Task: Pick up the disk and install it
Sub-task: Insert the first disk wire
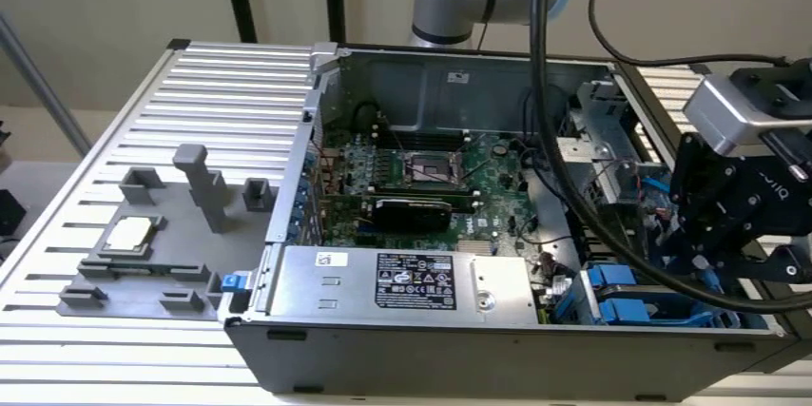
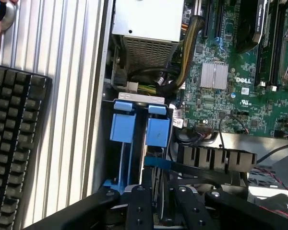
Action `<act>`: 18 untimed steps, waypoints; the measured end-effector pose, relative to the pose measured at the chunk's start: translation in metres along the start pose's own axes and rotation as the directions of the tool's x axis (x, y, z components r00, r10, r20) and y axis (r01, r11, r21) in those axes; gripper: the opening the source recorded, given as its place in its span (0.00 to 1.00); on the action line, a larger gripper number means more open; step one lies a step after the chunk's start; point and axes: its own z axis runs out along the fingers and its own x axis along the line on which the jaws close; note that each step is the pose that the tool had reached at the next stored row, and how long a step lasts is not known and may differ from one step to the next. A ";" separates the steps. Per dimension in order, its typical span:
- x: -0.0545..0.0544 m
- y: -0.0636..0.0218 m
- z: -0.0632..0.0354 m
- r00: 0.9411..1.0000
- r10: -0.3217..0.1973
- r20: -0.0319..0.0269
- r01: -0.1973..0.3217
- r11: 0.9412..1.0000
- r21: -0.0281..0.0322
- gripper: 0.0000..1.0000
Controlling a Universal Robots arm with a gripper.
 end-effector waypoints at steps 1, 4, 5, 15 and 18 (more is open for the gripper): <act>0.001 -0.0017 -0.0002 1.000 0.000 0.002 0.000 1.000 0.000 0.00; 0.004 -0.0072 -0.0006 1.000 -0.001 0.008 0.001 1.000 0.001 0.00; 0.005 -0.0089 -0.0007 1.000 -0.001 0.010 0.001 1.000 0.001 0.00; 0.010 -0.0175 -0.0015 0.999 -0.014 0.032 0.014 1.000 0.003 1.00; 0.010 -0.0177 -0.0010 0.999 -0.028 0.034 0.028 1.000 0.004 1.00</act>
